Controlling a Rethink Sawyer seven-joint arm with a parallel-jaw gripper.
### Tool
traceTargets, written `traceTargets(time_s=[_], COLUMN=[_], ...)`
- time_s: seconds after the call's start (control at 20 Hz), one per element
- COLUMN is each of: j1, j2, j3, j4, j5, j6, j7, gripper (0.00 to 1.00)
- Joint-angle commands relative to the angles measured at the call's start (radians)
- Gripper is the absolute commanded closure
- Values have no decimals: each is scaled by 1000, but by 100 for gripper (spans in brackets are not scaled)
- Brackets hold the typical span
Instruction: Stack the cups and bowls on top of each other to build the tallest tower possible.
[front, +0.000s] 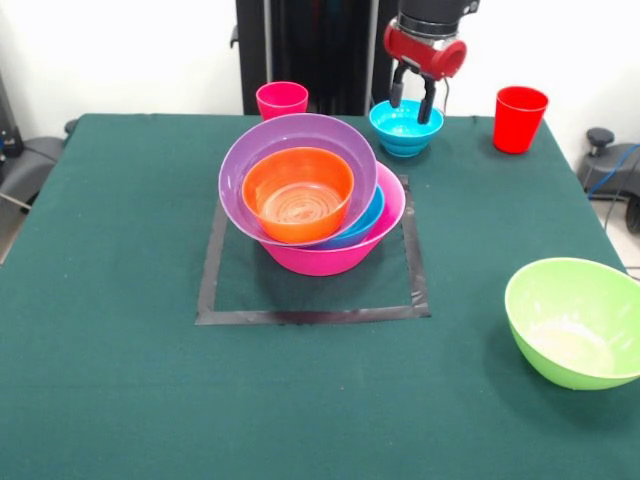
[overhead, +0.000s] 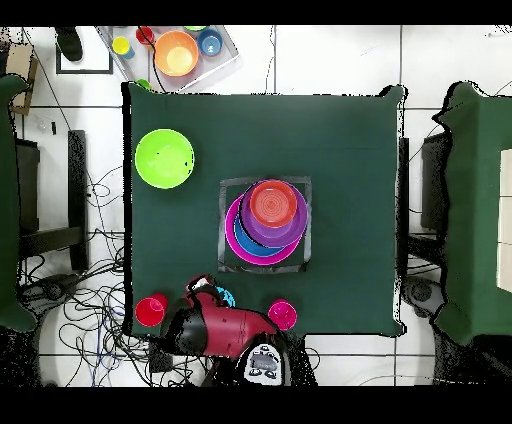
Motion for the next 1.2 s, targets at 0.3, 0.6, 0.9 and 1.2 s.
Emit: traceTargets(time_s=[0.3, 0.6, 0.9, 1.2], j1=[1, 27, 31, 43], j2=[-38, -51, -44, -12], j3=[96, 87, 80, 72], j4=[-123, -170, -209, -242], j5=[18, 47, 45, 38], j6=[164, 235, 275, 270], j7=[31, 49, 50, 59], gripper=[0, 0, 0, 0])
